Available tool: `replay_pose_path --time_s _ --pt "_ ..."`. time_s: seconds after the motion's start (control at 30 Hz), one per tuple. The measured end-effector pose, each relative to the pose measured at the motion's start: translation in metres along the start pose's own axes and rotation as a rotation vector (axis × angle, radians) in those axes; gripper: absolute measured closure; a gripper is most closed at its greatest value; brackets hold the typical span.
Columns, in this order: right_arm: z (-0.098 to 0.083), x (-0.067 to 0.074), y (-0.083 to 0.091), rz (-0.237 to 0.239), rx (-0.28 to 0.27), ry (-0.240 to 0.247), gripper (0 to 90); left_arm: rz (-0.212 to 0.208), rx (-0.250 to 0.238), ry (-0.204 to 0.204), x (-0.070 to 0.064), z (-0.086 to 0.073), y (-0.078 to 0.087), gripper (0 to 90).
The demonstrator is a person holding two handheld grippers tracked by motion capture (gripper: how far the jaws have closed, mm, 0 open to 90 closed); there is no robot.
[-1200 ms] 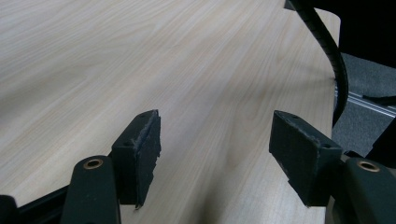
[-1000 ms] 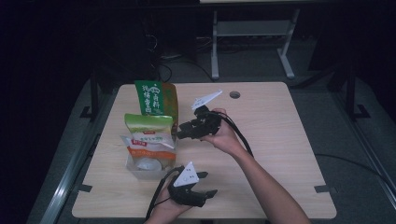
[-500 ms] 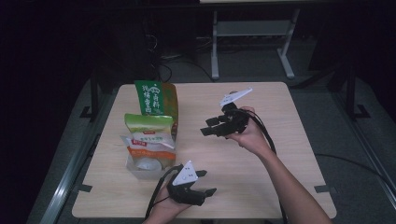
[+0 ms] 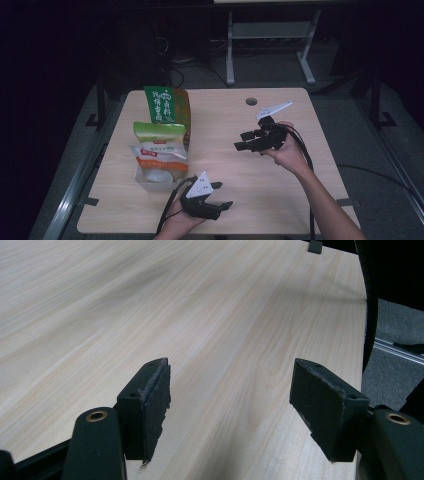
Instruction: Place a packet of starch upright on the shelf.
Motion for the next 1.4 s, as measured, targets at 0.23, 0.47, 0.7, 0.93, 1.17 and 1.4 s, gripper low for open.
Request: replay_pose_path --time_s 0.23,0.47,0.7,0.93,1.17,1.4 --pt "-0.014 -0.005 0.007 -0.008 0.012 -0.034 43.1 0.017 -0.002 -0.001 0.004 0.001 0.002 31.6" --pt "-0.029 -0.006 0.013 -0.018 0.017 -0.049 43.0 0.033 0.004 0.007 0.01 -0.001 0.004 31.2" --pt "-0.046 -0.009 0.02 -0.023 0.021 -0.072 42.7 0.043 0.009 0.009 0.012 -0.001 0.004 31.0" --pt "-0.062 -0.011 0.03 -0.029 0.011 -0.101 42.5 0.047 0.011 0.014 0.013 -0.002 0.002 30.8" --pt "-0.076 -0.013 0.039 -0.038 0.004 -0.126 42.1 0.05 0.013 0.013 0.014 -0.002 0.002 30.6" --pt "-0.09 -0.015 0.044 -0.046 0.001 -0.147 41.8 0.051 0.016 0.009 0.014 -0.003 0.003 30.5"
Point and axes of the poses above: each handheld gripper's, and its own axes: y roughly backward along the jaws, z roughly out of its top, x roughly to its left, the point moved 6 cm from there along -y, roughly forward along the jaws, and after that the axes turned 3 degrees about y, right-handed, at the moved point
